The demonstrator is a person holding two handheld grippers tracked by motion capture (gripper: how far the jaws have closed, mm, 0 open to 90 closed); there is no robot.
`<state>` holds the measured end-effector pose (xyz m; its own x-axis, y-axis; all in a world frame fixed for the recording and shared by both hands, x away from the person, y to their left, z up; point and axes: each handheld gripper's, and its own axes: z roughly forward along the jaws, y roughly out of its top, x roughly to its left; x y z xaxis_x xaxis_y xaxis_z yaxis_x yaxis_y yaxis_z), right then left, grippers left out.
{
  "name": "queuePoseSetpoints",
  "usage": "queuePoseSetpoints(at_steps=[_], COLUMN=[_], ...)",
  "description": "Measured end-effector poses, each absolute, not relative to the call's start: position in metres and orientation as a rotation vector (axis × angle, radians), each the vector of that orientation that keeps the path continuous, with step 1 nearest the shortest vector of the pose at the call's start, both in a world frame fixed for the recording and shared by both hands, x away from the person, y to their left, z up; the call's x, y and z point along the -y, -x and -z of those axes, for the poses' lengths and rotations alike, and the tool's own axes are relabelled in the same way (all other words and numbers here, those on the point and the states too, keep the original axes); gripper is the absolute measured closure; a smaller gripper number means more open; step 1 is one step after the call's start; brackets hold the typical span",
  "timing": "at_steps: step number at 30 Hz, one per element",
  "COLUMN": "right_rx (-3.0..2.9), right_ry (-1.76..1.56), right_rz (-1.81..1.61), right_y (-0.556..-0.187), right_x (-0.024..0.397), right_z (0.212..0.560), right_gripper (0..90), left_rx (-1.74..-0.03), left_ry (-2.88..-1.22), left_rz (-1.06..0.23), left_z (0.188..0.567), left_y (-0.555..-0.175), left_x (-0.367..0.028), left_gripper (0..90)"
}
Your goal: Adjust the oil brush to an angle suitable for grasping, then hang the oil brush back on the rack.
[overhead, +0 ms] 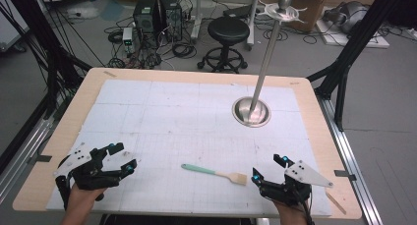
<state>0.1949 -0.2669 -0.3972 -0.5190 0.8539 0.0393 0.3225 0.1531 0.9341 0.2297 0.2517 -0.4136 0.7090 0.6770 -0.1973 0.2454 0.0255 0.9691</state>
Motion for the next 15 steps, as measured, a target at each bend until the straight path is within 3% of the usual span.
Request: queuePoseSetpoints(at_steps=[12, 15], right_rx=[-2.026, -2.080], right_ry=[-1.051, -1.021], right_rz=[-1.361, -1.348], right_y=[-0.206, -0.212], right_x=[0.247, 0.238], right_z=[0.399, 0.401], right_gripper=[16.6, 21.1], left_rx=[-0.765, -0.753], left_ry=[-1.568, -1.569], left_rz=[-0.396, -0.408], left_z=[0.416, 0.415], left_y=[-0.230, -0.229], left_x=[-0.255, -0.254], left_gripper=[18.5, 18.7])
